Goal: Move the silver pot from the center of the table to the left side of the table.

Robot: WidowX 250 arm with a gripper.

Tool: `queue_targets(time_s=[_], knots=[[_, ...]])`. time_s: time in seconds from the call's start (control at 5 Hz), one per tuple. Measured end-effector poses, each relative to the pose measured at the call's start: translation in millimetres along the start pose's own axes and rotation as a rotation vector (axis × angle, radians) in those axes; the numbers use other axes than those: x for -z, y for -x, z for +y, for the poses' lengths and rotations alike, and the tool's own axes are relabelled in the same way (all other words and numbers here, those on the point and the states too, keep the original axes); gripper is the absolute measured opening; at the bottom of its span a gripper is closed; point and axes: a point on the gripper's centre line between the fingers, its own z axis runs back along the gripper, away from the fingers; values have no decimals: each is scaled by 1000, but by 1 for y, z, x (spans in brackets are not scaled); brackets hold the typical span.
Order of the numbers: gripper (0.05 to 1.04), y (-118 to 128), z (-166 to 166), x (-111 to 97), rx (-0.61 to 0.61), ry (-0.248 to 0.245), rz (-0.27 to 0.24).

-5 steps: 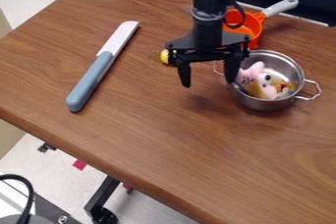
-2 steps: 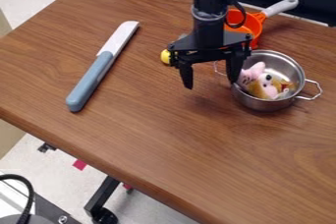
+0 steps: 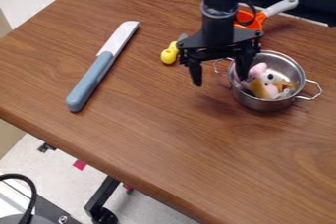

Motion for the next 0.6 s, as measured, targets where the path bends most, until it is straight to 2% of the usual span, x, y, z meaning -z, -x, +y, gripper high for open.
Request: queue_targets(time_s=[0.2, 0.6], knots=[[998, 2, -3, 5, -12, -9, 8], [998, 1, -6, 10, -22, -5, -11]])
